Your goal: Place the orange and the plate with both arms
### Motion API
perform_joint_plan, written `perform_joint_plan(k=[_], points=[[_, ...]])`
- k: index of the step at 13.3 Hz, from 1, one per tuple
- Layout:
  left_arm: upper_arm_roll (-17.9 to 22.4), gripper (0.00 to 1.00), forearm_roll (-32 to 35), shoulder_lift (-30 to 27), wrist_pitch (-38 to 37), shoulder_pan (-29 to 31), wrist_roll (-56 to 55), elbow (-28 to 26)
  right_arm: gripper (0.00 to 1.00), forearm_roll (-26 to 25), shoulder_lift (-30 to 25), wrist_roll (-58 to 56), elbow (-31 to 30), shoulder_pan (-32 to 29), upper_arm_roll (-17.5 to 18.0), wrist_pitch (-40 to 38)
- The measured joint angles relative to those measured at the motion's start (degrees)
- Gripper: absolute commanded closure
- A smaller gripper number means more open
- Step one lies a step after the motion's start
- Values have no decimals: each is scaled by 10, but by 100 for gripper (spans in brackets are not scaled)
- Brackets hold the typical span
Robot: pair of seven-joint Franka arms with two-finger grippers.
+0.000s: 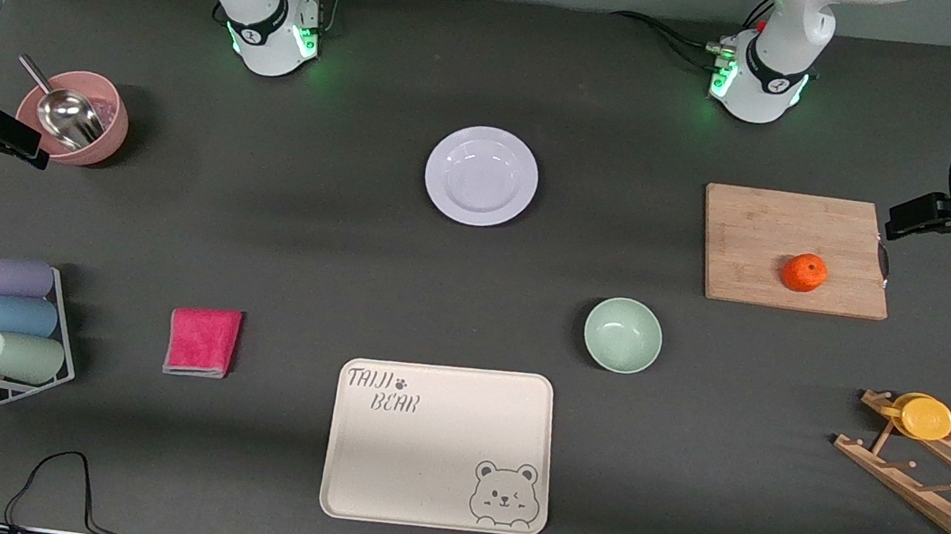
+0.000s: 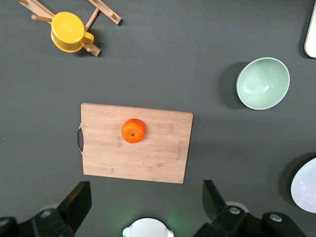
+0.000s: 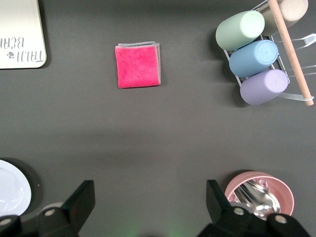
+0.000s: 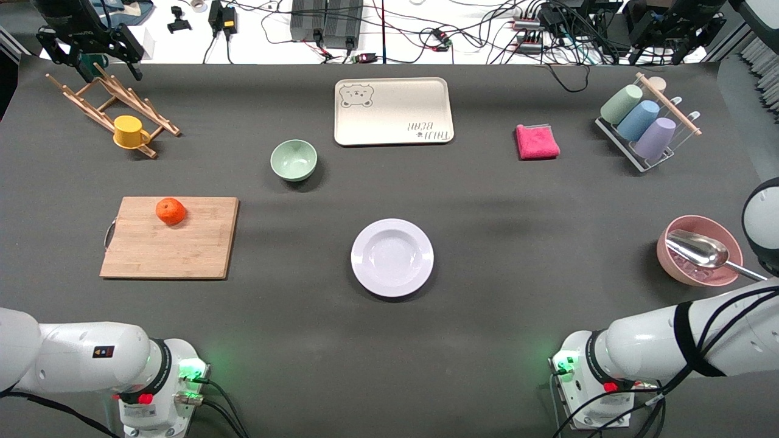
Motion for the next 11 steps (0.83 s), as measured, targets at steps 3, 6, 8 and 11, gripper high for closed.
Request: perform_joint_plan(k=[3, 6, 8, 11], points=[[1, 0, 0, 0, 0, 0, 4, 1, 0, 0, 0, 0, 0, 0, 0, 0], [3, 0, 0, 0, 0, 0, 4, 1, 0, 0, 0, 0, 0, 0, 0, 0], [3, 0, 0, 0, 1, 0, 5, 2, 0, 0, -1, 1, 0, 2, 0, 0], [4, 0, 2, 2, 0, 2, 6, 7, 0, 1, -11, 18, 0, 7, 4, -15]])
